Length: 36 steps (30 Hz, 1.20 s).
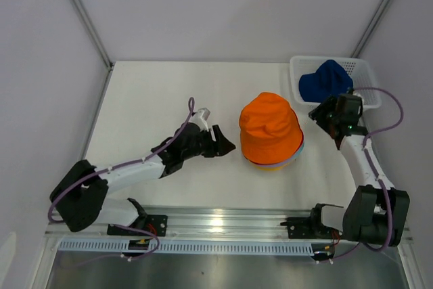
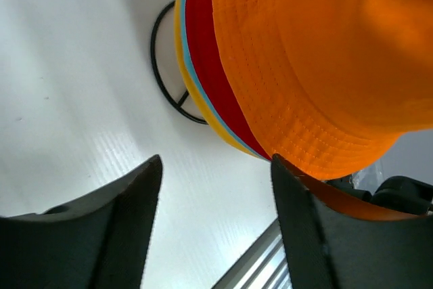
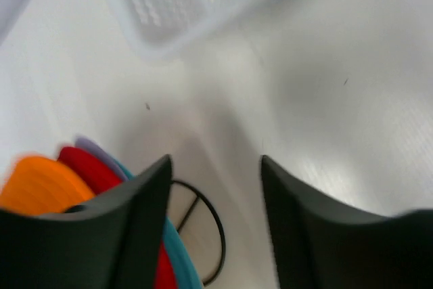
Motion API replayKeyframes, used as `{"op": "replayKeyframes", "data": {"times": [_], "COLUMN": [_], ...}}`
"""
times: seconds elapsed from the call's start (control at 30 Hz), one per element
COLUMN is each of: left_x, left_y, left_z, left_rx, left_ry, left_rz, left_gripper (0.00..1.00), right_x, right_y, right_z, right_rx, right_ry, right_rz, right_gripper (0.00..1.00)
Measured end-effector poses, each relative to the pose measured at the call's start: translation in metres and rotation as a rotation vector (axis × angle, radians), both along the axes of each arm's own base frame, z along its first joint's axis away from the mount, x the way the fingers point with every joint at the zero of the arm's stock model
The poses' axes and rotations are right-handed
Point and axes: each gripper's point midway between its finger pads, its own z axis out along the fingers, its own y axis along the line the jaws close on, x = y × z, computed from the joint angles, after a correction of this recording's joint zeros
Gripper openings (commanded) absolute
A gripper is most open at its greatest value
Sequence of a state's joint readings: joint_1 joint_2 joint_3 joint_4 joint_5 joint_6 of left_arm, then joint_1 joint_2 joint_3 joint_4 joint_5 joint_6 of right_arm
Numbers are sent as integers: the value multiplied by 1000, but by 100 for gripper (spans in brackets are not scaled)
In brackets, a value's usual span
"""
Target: Stack the hats
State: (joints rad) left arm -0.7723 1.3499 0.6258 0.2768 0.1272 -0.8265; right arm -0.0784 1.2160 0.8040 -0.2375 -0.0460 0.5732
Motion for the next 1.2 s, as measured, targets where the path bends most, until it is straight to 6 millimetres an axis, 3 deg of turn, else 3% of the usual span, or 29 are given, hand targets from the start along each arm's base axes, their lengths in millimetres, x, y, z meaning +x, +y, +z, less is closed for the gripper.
{"op": "replayKeyframes", "data": {"times": [0.07, 0.13, 0.23, 0.3, 0.37, 0.4, 0.47, 0.6, 0.7, 0.8, 0.83, 0.93, 0.97, 1.07, 1.2], "left_x": [0, 4, 15, 22, 32, 36, 46, 61, 69, 79, 83, 93, 96, 100, 100], "left_y": [10, 19, 32, 41, 56, 64, 80, 107, 123, 135, 138, 145, 147, 150, 151], "left_z": [9, 25, 66, 95, 122, 132, 144, 151, 151, 147, 145, 134, 129, 115, 108], "left_rx": [40, 80, 115, 111, 114, 117, 141, 204, 248, 279, 289, 316, 326, 342, 347], "left_ry": [-38, -90, -192, -259, -318, -339, -363, -377, -371, -359, -352, -323, -307, -265, -239], "left_rz": [10, 30, 68, 95, 135, 155, 192, 247, 278, 302, 307, 321, 324, 316, 306], "left_gripper": [77, 88, 99, 99, 99, 99, 99, 99, 99, 99, 100, 99, 99, 99, 99], "right_x": [15, 30, 67, 97, 123, 134, 155, 187, 195, 192, 192, 195, 197, 204, 211], "right_y": [-25, -47, -81, -94, -102, -106, -113, -123, -124, -119, -116, -109, -108, -108, -117], "right_z": [30, 68, 143, 181, 197, 194, 168, 84, 21, -21, -28, -38, -37, -34, -19], "right_rx": [-17, -45, -135, -194, -231, -244, -255, -248, -231, -224, -228, -264, -282, -336, -377], "right_ry": [-45, -99, -215, -284, -312, -307, -251, -80, 50, 144, 159, 184, 184, 178, 150], "right_rz": [-34, -52, -66, -54, -40, -33, -15, 36, 81, 114, 125, 139, 134, 119, 72], "right_gripper": [83, 91, 94, 95, 95, 95, 95, 93, 90, 85, 82, 55, 32, 0, 0]}}
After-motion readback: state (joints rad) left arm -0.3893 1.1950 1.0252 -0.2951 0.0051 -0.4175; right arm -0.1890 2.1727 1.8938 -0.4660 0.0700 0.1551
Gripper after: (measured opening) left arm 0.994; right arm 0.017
